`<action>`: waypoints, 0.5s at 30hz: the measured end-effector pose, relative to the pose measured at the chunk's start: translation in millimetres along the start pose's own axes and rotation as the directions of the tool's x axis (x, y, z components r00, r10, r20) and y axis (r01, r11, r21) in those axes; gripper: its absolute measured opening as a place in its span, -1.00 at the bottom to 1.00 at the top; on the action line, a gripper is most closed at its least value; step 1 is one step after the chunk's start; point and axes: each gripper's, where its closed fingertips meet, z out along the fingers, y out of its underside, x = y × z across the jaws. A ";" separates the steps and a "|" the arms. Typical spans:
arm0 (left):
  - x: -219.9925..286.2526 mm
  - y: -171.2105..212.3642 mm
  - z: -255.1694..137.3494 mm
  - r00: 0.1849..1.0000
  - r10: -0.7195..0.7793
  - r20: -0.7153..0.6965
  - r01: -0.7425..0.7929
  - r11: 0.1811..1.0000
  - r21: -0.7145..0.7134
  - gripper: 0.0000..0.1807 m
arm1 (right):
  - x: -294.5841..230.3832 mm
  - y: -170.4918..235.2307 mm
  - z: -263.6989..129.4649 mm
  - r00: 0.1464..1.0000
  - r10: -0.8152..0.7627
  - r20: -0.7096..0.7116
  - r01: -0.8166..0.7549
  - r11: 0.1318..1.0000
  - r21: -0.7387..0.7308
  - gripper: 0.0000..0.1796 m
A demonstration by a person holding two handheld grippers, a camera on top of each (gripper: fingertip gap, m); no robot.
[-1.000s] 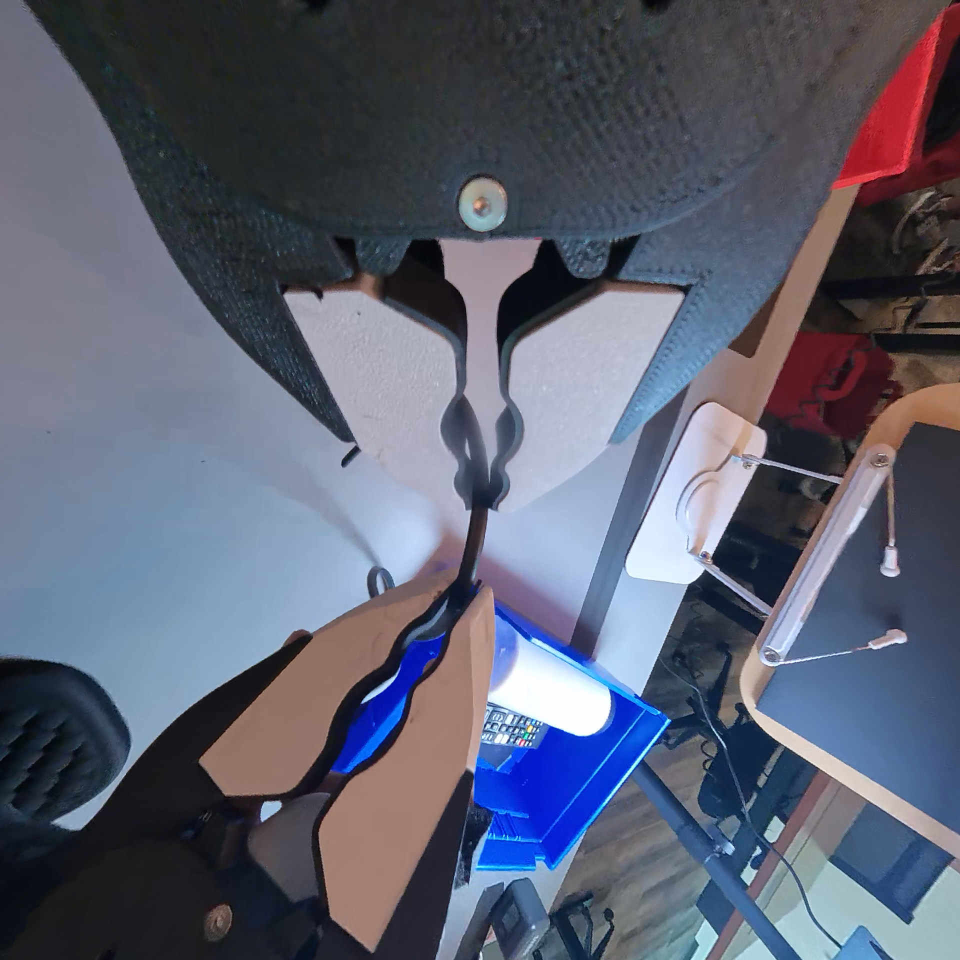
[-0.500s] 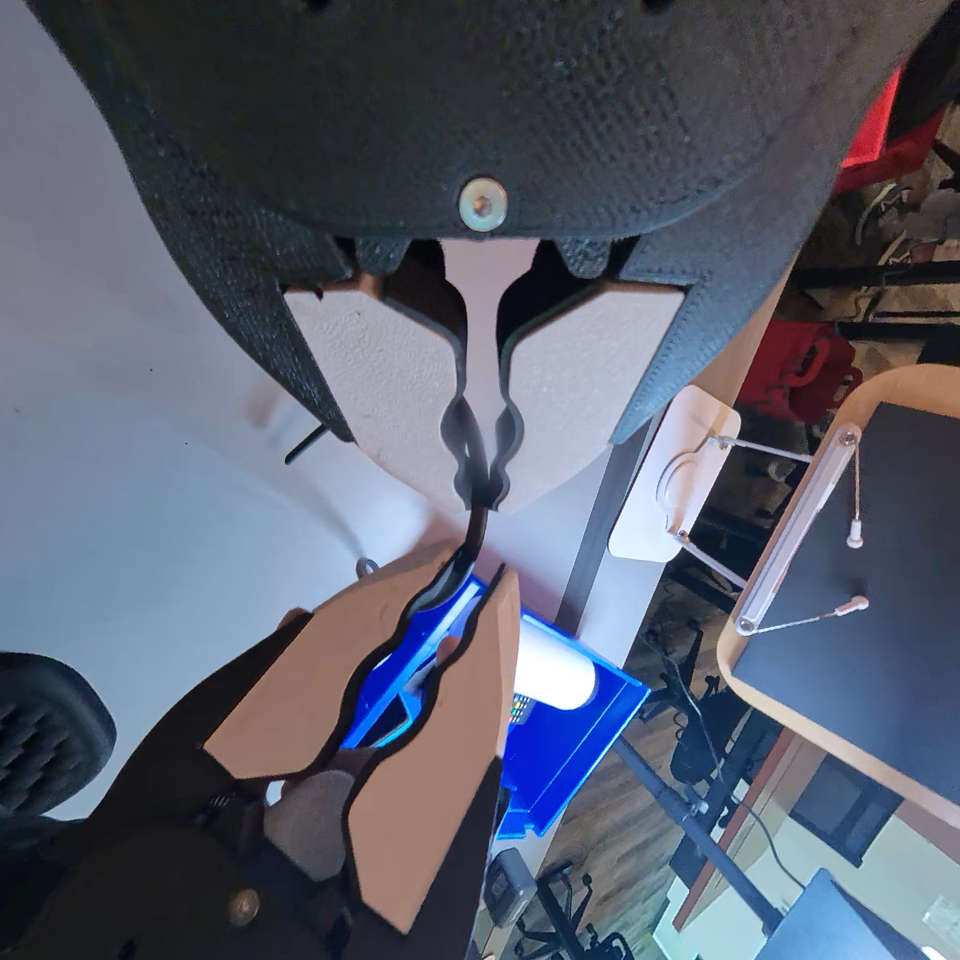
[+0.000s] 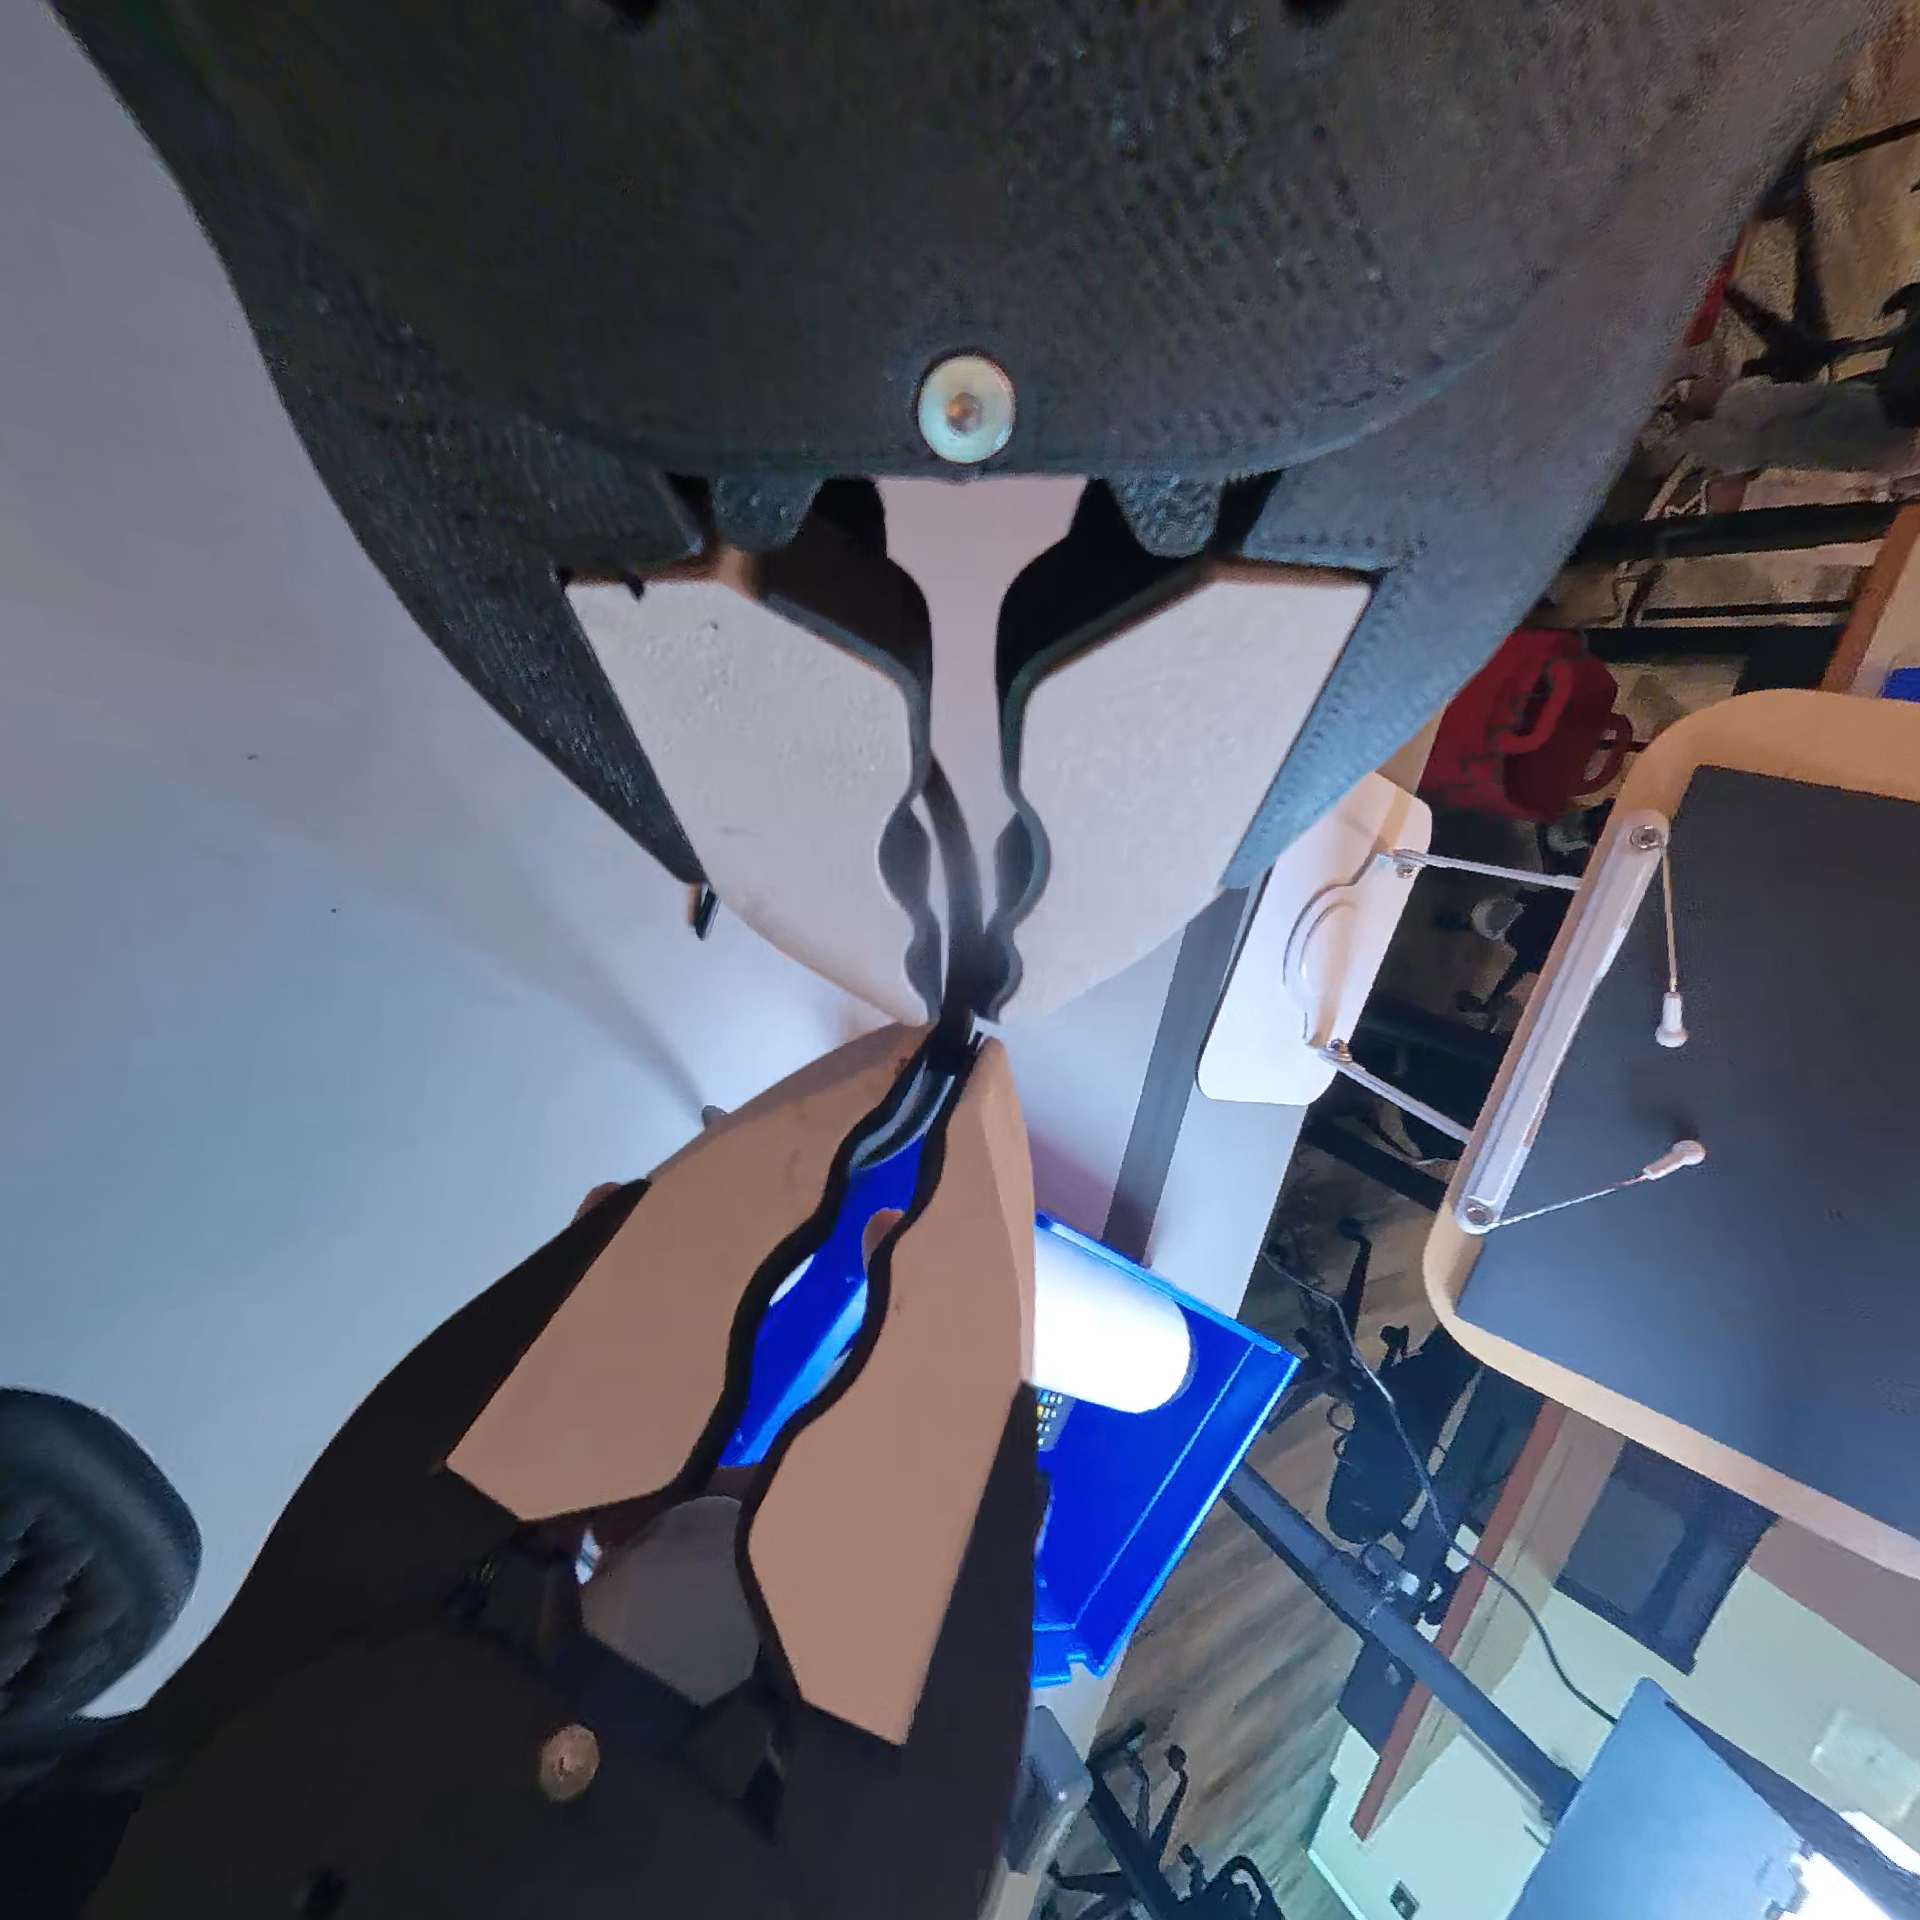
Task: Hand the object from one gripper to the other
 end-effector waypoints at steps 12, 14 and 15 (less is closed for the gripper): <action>-13.8 2.7 -11.6 0.990 -0.139 -0.023 0.140 0.989 0.038 -0.93 | 9.6 6.1 -2.2 0.999 0.032 -0.034 -0.032 0.999 -0.015 -0.94; -14.3 4.8 -9.6 0.994 -0.112 -0.001 0.112 0.993 0.025 -0.93 | 9.3 7.2 -2.4 0.999 0.032 -0.030 -0.033 0.999 -0.023 -0.95; -14.5 3.9 -8.6 0.995 -0.096 0.015 0.096 0.995 0.027 -0.89 | 8.2 7.6 -2.3 0.999 0.033 -0.023 -0.034 0.999 -0.025 -0.95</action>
